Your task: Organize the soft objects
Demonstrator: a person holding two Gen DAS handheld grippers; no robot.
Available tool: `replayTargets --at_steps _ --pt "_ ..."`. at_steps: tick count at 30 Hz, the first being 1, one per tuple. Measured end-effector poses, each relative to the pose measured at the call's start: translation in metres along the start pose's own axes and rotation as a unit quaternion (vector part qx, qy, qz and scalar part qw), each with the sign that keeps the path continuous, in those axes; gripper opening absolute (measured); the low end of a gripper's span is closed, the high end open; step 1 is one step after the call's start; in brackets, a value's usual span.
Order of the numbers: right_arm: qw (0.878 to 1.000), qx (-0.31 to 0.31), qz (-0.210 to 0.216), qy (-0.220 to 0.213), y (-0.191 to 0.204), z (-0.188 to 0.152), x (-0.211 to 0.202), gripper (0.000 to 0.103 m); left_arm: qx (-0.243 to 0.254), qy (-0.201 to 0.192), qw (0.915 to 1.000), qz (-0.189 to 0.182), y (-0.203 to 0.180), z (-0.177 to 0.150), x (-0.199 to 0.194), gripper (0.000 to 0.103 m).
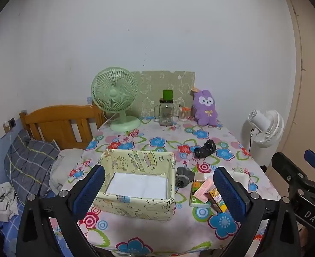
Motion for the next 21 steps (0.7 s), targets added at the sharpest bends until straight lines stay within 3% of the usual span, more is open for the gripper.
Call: replayTargets --at_steps 7,10,21 --pt "1.000 0.000 -0.006 0.008 0.000 -0.001 -0.001 0.103 -0.007 -0.003 0.9999 -0.007 -0.013 -0.007 -0.004 0.101" --pt "1.000 0.002 -0.001 0.010 -0.002 0.000 0.004 0.103 -0.013 0.014 0.9997 -0.015 -0.005 -0.005 0.007 0.101" --pt "1.000 0.002 -0.001 0.011 -0.001 0.003 0.005 0.103 -0.010 0.015 0.9998 -0.013 -0.002 0.000 0.009 0.100"
Point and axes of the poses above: each gripper's, at about its wrist camera, not at the fingertips, and x roughly the way its jaws point, y to its left, z to its top, the point moved 6 cm from there along x, roughly the way its jaws point, and after that the axes turned 15 degrees about x, right-handed, at the moved point
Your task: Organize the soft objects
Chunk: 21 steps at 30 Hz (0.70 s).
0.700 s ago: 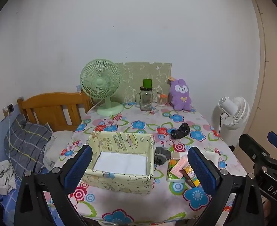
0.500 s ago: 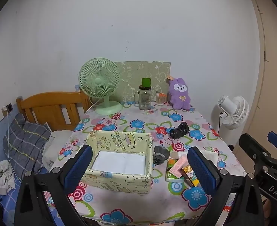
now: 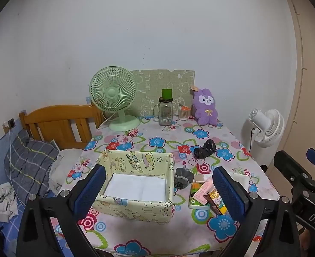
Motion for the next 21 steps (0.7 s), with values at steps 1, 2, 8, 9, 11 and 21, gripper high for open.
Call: replayTargets --at_steps 1,2,8,9,11,21 --pt "1.000 0.001 0.000 0.001 -0.0007 -0.0002 0.0006 0.103 0.000 -0.001 1.0000 0.001 -0.0008 -0.0006 0.0002 0.100" --pt "1.000 0.002 0.000 0.002 -0.0013 -0.0004 0.0013 0.103 0.001 -0.001 1.0000 0.001 -0.0011 -0.0003 0.0007 0.100" --pt "1.000 0.003 0.003 0.005 -0.0008 0.0017 0.0013 0.103 0.005 0.001 1.0000 0.003 -0.0023 0.0007 0.0025 0.100" --pt "1.000 0.004 0.003 0.005 -0.0009 0.0019 0.0020 0.103 0.006 0.000 1.0000 0.005 -0.0020 0.0000 0.0025 0.100" --pt "1.000 0.004 0.002 0.005 -0.0011 0.0025 0.0027 0.103 0.007 -0.002 1.0000 0.005 -0.0020 0.0005 0.0011 0.100" --pt "1.000 0.003 -0.004 0.011 -0.0025 0.0016 0.0028 0.103 0.006 0.002 1.0000 -0.003 -0.0047 0.0003 0.0043 0.100"
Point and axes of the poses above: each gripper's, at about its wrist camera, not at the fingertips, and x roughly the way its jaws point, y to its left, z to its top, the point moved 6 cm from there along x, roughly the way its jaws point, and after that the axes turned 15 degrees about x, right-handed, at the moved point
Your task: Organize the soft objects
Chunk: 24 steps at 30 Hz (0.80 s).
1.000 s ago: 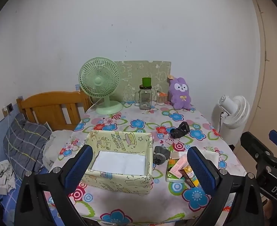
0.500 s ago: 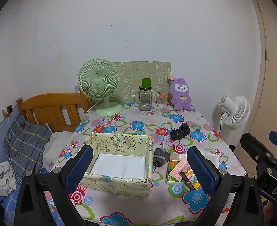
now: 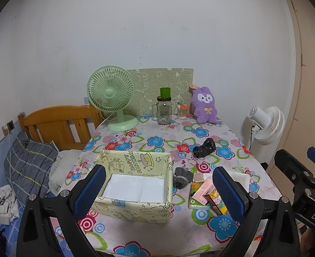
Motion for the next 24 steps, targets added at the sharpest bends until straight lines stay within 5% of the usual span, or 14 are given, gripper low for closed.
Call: replayTargets --at_steps 24 --pt "1.000 -0.002 0.002 0.005 -0.0024 -0.0028 -0.0003 0.103 -0.011 0.000 0.9999 0.002 -0.0008 -0.0041 0.0012 0.103"
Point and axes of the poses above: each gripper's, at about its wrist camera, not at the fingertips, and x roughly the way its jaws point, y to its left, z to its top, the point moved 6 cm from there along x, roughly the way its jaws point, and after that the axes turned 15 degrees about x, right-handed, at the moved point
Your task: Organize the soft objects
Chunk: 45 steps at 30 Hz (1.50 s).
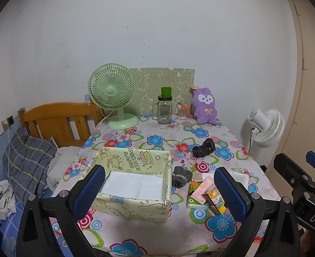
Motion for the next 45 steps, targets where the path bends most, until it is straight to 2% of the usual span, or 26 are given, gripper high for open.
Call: replayTargets --at_steps 8,28,38,45 --pt "1.000 -0.001 0.006 0.002 0.000 -0.001 0.000 0.103 -0.008 0.006 0.9999 -0.005 -0.001 -0.004 0.001 0.102" --pt "1.000 0.005 0.011 0.003 -0.001 -0.002 0.006 0.103 0.012 -0.005 0.9999 0.007 -0.007 -0.002 0.002 0.101" --pt "1.000 0.002 0.008 0.005 -0.005 -0.007 0.010 0.103 0.042 -0.012 0.9987 -0.026 -0.028 -0.004 0.011 0.101" --pt "1.000 -0.003 0.000 0.010 -0.015 -0.013 0.021 0.103 0.032 0.002 0.9984 -0.047 -0.040 -0.010 0.028 0.101"
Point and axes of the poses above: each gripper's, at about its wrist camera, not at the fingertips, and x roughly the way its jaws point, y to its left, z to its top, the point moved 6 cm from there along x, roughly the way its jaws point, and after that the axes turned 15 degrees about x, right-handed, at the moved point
